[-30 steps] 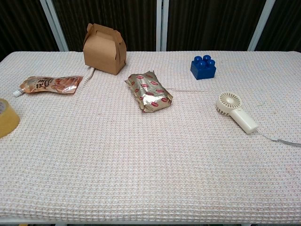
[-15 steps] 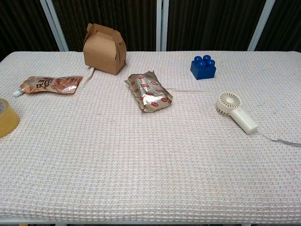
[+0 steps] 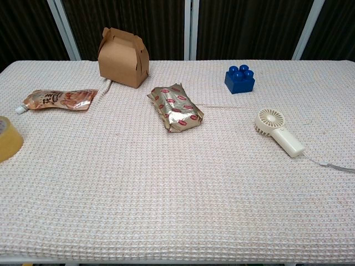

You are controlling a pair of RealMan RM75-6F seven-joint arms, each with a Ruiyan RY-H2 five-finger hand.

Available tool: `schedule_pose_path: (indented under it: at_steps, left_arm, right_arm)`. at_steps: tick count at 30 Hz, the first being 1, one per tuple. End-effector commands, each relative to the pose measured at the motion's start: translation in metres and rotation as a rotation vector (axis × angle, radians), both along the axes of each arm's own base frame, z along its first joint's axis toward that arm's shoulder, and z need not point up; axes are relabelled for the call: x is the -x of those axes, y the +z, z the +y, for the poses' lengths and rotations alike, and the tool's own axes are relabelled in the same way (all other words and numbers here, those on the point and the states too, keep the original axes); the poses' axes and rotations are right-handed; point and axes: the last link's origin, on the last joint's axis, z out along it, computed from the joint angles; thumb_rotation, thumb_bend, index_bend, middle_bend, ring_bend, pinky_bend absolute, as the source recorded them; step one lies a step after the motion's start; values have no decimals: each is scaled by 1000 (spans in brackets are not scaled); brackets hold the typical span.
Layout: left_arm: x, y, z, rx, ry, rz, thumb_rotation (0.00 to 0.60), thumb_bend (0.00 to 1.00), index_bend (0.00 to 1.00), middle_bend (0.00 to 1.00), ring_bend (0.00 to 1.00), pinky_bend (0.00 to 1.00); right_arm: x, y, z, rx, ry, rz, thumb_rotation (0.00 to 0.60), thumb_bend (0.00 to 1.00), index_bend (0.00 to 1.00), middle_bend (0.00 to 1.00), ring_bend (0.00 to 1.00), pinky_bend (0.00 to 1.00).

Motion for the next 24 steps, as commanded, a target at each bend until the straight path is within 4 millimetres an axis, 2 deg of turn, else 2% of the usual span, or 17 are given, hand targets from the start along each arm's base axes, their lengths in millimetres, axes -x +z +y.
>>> schedule_pose_path:
  at_steps: [1,3,13,24]
  left_arm:
    - [0,1,0,-4,1,0,600,0,128,89,30,260]
    - [1,1,0,-7,5,-3,600,0,128,89,30,260]
    - [3,-1,0,2,10,-6,600,0,128,89,30,260]
    - [6,-2,0,6,19,-19,600,0,128,89,31,260]
  right_arm:
    - [-5,-17,-10,-51,8,-2,600,1000,0,910,855,911]
    - [-10,-24,-13,-88,12,15,600,1000,0,956,864,911]
    - [-38,-71,-20,-245,-16,85,600,1000,0,979,879,911]
    - [-40,-104,-25,-340,-72,119,600,1000,12,980,879,911]
